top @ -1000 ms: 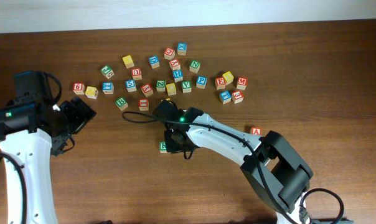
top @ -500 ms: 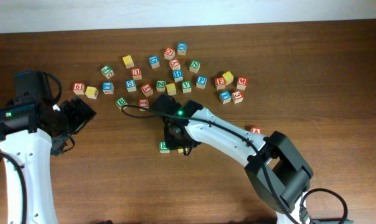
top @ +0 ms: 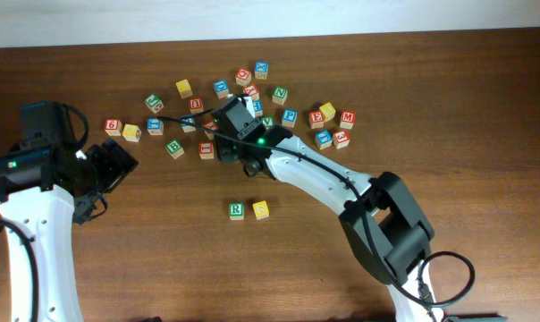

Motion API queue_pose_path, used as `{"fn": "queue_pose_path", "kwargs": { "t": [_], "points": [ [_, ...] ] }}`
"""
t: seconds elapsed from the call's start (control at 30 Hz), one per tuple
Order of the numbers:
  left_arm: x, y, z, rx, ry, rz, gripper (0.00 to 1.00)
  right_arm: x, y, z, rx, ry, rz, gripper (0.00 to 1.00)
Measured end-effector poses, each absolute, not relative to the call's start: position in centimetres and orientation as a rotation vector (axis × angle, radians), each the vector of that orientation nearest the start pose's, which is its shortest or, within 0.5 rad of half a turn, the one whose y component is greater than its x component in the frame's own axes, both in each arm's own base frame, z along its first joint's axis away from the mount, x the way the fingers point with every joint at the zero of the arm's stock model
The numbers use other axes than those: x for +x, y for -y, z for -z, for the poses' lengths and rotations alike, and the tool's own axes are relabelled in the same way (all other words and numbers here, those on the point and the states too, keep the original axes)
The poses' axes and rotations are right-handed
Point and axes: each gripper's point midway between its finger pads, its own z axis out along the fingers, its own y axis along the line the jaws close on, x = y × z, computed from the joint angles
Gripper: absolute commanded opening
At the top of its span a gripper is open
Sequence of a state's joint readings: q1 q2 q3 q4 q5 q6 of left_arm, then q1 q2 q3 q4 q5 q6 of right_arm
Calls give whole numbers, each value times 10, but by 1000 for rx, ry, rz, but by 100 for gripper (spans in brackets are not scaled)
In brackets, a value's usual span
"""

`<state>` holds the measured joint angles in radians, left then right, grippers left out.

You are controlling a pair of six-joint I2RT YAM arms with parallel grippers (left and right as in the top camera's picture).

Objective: Spell out RSS
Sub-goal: 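Reach the right gripper to a second yellow S block and grasp it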

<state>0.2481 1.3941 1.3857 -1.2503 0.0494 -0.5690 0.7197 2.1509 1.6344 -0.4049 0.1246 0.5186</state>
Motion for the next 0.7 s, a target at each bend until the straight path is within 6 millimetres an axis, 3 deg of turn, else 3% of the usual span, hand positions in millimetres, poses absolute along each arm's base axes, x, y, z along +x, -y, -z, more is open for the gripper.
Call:
{"fn": "queue_pose_path", "kwargs": {
  "t": [0.23, 0.27, 0.3, 0.6, 0.63, 0.7],
  "points": [
    [288, -64, -198, -1117, -2608, 141, 99, 428, -345, -16, -189, -2596, -292, 53],
    [288, -64, -198, -1117, -2608, 141, 99, 428, -346, -12, -190, -2599, -291, 47],
    [288, -64, -198, -1117, -2608, 141, 99, 428, -346, -13, -188, -2596, -293, 40],
    [288, -64, -198, -1117, -2608, 141, 99, 421, -333, -14, -191, -2651, -198, 31],
    [288, -64, -198, -1117, -2608, 141, 99, 412, -318, -24, -190, -2694, -145, 29],
    [288, -64, -198, -1117, -2608, 141, 99, 406, -293, -69, -152, -2699, -122, 29]
  ]
}}
